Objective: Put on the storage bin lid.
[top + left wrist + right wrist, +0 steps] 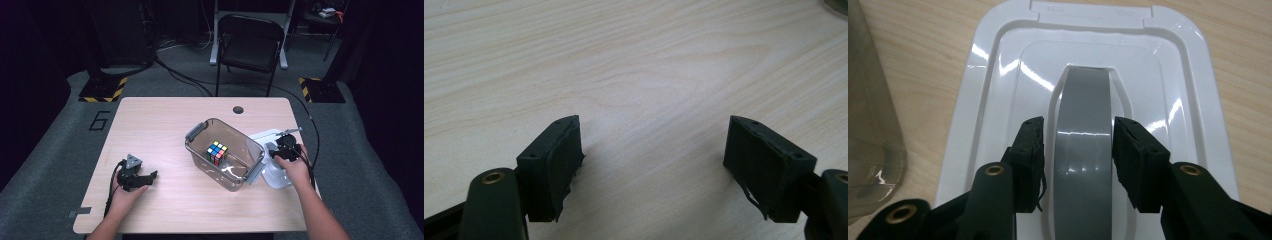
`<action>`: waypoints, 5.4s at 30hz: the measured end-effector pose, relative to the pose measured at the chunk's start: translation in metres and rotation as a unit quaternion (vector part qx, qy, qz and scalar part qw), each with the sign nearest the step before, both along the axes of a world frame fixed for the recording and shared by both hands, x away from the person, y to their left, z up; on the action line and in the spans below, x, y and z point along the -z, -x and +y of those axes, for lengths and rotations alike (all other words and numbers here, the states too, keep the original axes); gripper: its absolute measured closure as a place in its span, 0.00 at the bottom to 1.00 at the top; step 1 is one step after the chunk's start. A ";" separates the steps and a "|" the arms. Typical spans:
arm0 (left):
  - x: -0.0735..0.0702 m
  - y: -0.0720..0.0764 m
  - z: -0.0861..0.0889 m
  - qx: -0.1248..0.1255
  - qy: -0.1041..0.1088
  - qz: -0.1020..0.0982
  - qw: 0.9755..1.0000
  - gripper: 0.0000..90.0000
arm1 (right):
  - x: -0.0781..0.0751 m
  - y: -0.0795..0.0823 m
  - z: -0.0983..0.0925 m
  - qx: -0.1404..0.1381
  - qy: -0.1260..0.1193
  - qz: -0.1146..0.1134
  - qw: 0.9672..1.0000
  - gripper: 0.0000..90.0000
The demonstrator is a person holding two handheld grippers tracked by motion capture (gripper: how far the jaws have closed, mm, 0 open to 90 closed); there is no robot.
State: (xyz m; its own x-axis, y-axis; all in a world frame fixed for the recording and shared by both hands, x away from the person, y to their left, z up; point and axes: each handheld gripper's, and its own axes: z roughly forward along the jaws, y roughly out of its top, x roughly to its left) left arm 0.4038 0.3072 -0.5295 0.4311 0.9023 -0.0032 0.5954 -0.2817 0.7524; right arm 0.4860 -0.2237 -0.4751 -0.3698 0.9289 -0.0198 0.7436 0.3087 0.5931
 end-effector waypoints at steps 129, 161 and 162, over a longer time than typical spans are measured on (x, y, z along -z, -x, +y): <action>0.000 0.000 0.000 0.000 0.000 0.000 1.000 0.25 | -0.143 0.017 0.095 -0.177 -0.002 -0.043 0.983 0.74; 0.000 0.000 0.000 0.000 0.000 0.000 1.000 0.25 | -0.134 0.022 0.142 -0.227 -0.012 -0.037 0.973 0.74; 0.000 0.000 0.000 0.000 0.000 0.000 1.000 0.25 | -0.134 0.022 0.143 -0.229 -0.013 -0.039 0.973 0.74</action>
State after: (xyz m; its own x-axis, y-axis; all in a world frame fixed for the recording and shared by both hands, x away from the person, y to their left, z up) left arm 0.4040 0.3073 -0.5294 0.4318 0.9020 -0.0032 0.5954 -0.2824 0.7521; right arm 0.4639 -0.0803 -0.3415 -0.7436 0.6672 -0.0435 0.4840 0.5821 0.6534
